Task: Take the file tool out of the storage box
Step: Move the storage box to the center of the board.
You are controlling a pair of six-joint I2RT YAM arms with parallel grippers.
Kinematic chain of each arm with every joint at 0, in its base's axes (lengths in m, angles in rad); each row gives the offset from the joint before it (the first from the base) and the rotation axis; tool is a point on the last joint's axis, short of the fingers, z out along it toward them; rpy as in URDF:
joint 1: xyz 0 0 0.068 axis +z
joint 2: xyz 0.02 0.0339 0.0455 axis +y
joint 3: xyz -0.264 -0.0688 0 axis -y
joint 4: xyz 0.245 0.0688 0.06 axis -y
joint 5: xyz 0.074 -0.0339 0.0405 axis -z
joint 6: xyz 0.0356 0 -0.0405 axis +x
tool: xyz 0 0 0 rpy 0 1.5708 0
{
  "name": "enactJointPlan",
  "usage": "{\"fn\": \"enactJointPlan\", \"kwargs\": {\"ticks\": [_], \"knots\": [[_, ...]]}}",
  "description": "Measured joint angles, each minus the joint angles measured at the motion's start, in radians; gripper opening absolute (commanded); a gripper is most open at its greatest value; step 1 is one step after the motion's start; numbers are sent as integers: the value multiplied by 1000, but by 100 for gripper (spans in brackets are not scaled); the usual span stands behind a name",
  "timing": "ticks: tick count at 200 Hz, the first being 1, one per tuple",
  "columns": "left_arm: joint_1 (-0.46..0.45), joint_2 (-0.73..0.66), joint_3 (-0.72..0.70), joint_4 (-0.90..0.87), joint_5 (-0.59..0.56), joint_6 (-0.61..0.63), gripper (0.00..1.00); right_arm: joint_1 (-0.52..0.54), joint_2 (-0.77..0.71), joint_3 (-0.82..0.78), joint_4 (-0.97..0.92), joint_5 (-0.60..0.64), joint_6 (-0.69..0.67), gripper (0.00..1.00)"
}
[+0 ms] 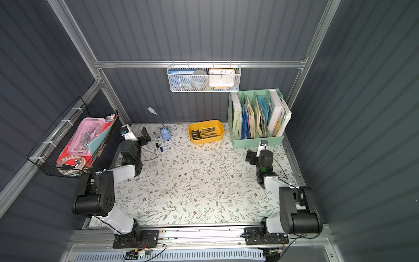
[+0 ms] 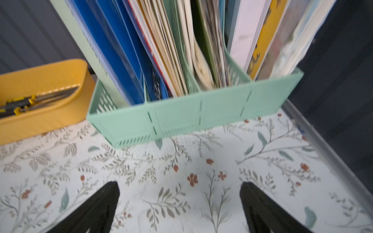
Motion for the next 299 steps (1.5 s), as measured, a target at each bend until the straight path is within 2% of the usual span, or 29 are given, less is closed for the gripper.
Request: {"fn": "enactJointPlan", "kwargs": {"ticks": [25, 53, 80, 120, 160, 170, 186, 224, 264, 299], "knots": [[-55, -41, 147, -200, -12, -88, 100, 11, -85, 264, -283, 44, 3, 99], [-209, -11, 301, -399, -6, -167, 100, 36, -157, 422, -526, 126, 34, 99], [-290, 132, 519, -586, 28, -242, 99, 40, -142, 572, -785, 163, 71, 99], [-319, 402, 841, -838, 56, -297, 82, 40, -130, 620, -1003, 136, 111, 98], [-320, 650, 1076, -1056, 99, -298, 71, 40, -106, 620, -1104, 100, 138, 95], [-320, 693, 1114, -1094, 113, -291, 67, 40, -103, 620, -1120, 91, 142, 95], [-321, 743, 1161, -1147, 138, -288, 65, 40, -100, 620, -1139, 82, 146, 95], [-328, 815, 1280, -1235, 191, -279, 63, 40, -95, 620, -1167, 73, 150, 94], [-345, 819, 1290, -1256, 235, -263, 61, 40, -71, 620, -1186, 66, 150, 94], [-360, 860, 1361, -1304, 246, -243, 45, 40, -61, 620, -1195, 61, 151, 94]]}}
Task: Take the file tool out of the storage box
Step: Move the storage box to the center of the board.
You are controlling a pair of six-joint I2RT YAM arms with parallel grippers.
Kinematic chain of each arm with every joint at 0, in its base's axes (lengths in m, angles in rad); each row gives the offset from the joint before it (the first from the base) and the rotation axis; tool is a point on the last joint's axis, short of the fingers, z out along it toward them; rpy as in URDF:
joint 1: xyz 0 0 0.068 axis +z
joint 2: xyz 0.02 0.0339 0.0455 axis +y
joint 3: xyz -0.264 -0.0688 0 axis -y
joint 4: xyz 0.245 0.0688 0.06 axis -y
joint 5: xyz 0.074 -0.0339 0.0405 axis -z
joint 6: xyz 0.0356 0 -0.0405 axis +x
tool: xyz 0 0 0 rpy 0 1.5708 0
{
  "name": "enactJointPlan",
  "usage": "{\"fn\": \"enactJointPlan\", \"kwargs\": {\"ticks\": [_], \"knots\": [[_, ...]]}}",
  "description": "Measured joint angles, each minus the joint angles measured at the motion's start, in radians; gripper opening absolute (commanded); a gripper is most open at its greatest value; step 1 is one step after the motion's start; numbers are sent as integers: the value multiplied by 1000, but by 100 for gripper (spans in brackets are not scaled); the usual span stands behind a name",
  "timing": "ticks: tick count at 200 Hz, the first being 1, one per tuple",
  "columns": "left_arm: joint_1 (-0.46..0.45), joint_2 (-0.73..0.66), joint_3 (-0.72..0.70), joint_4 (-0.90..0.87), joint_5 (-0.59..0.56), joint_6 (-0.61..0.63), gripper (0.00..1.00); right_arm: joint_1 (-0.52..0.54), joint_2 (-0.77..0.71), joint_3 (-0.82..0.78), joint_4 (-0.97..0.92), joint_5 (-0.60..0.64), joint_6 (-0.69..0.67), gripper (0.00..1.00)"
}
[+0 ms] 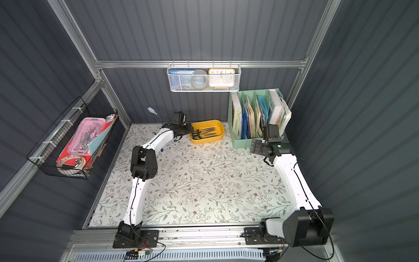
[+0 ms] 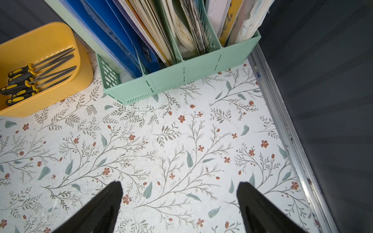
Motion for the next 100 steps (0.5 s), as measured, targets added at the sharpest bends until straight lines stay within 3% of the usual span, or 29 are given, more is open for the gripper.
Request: {"fn": "enactJointPlan", "kwargs": {"ticks": [13, 38, 100], "knots": [[-4, 8, 3, -14, -3, 5, 39, 0, 6, 0, 0, -3, 2, 94], [-5, 15, 3, -49, -10, 10, 37, 0, 16, 0, -2, -14, 2, 94], [-5, 15, 3, -80, -34, 27, 0, 0, 19, 9, -25, -38, 6, 93]]}}
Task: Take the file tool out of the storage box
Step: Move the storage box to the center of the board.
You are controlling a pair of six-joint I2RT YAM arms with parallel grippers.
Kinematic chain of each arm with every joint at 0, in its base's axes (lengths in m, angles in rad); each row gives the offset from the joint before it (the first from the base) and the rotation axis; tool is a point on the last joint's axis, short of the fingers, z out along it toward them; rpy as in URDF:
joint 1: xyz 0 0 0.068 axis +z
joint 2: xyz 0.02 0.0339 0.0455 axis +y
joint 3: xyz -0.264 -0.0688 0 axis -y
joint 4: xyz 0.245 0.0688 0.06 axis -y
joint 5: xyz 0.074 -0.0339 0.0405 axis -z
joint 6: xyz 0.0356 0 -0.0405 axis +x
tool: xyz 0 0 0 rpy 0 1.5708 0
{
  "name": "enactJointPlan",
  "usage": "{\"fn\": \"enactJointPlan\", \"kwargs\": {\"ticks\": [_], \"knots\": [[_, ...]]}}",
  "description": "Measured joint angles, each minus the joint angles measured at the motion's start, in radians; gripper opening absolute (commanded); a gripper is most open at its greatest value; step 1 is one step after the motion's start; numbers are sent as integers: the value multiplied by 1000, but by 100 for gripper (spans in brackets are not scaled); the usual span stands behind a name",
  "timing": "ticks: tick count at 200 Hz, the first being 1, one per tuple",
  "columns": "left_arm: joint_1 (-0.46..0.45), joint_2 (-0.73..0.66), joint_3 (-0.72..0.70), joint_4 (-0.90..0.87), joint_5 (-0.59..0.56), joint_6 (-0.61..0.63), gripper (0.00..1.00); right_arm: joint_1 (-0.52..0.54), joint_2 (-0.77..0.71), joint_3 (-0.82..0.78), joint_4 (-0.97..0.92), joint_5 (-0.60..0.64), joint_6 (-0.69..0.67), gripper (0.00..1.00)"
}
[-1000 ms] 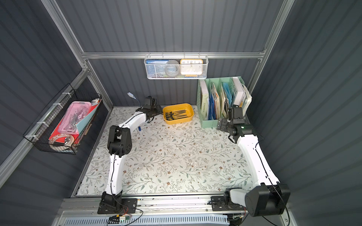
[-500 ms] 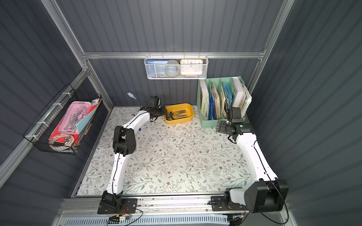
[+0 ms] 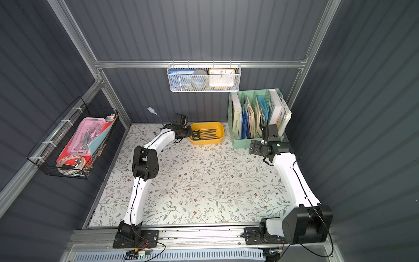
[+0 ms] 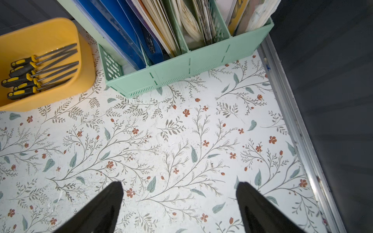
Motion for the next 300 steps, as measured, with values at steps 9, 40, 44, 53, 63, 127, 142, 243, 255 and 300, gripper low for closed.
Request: {"fn": "enactJointPlan", "kwargs": {"ticks": [9, 40, 44, 53, 63, 127, 142, 243, 255, 300], "knots": [[0, -1, -1, -2, -1, 8, 0, 0, 0, 0, -2, -5, 0, 92], [0, -32, -51, 1, -4, 30, 0, 0, 0, 3, -12, -32, 0, 91], [0, -42, -68, 3, -4, 37, 0, 0, 0, 4, -14, -39, 0, 90], [0, -68, -107, 5, -4, 55, 0, 0, 0, 5, -18, -56, -2, 90], [0, -103, -159, 5, -4, 81, 0, 0, 0, 6, -21, -77, -9, 89], [-44, -317, -469, -6, 24, 338, 0, 30, -1, 22, -47, -260, -72, 82], [-78, -360, -533, 5, 49, 376, 0, 58, 4, 31, -56, -290, -90, 82], [-176, -601, -797, 97, 193, 467, 43, 311, 281, 140, -85, -301, -165, 82], [-175, -605, -810, 124, 196, 464, 50, 318, 318, 163, -79, -300, -167, 81], [-173, -634, -846, 154, 180, 423, 60, 332, 468, 283, -76, -308, -188, 80]]}}
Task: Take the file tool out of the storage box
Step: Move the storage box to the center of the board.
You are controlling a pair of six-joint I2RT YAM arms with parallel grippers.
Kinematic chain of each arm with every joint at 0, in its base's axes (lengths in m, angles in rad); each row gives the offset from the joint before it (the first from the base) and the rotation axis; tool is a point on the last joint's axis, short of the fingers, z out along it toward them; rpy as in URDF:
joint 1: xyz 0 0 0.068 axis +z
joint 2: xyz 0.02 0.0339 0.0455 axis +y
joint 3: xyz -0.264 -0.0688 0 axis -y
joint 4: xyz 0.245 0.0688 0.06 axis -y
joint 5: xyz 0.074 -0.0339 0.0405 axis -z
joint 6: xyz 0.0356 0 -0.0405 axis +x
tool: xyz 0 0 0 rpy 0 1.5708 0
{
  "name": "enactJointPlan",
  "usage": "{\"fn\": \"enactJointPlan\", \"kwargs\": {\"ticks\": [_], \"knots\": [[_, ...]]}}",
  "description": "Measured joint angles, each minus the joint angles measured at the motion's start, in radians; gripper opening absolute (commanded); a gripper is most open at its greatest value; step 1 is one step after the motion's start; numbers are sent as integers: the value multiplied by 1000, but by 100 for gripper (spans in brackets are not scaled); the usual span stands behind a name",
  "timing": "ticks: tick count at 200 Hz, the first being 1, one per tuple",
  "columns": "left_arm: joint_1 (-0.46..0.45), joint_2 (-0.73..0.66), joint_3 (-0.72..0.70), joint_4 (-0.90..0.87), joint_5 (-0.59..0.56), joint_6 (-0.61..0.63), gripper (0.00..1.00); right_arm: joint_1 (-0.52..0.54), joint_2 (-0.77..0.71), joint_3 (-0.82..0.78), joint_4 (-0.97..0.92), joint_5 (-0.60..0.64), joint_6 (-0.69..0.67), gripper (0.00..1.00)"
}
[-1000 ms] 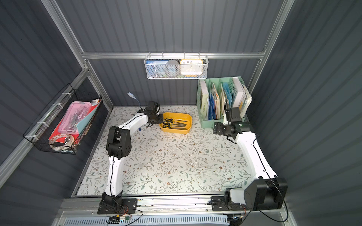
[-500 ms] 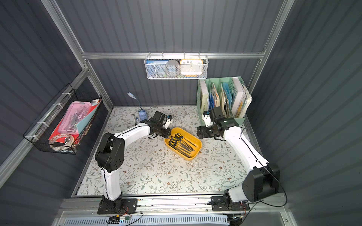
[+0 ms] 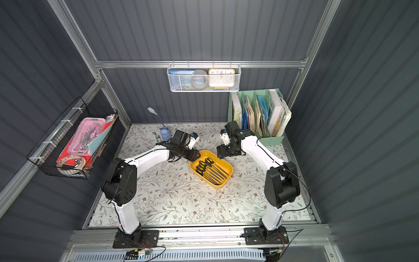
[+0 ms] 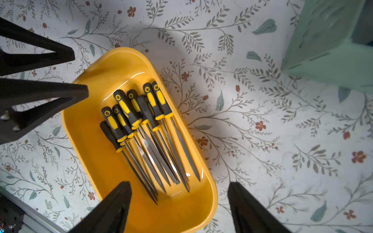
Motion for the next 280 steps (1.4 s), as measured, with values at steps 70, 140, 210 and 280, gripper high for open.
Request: {"fn": "enactJointPlan", "kwargs": {"ticks": [70, 140, 210, 280], "knots": [[100, -163, 2, 95, -60, -163, 66, 30, 205, 130, -13, -30, -47, 75], [138, -160, 2, 86, -56, -187, 66, 43, 281, 152, -19, -29, -46, 43], [138, -138, 50, 64, -57, -185, 67, 43, 254, 103, 2, 1, -40, 13], [138, -106, 103, 57, -61, -181, 67, 30, 68, -135, 23, 111, 55, 0]]}}
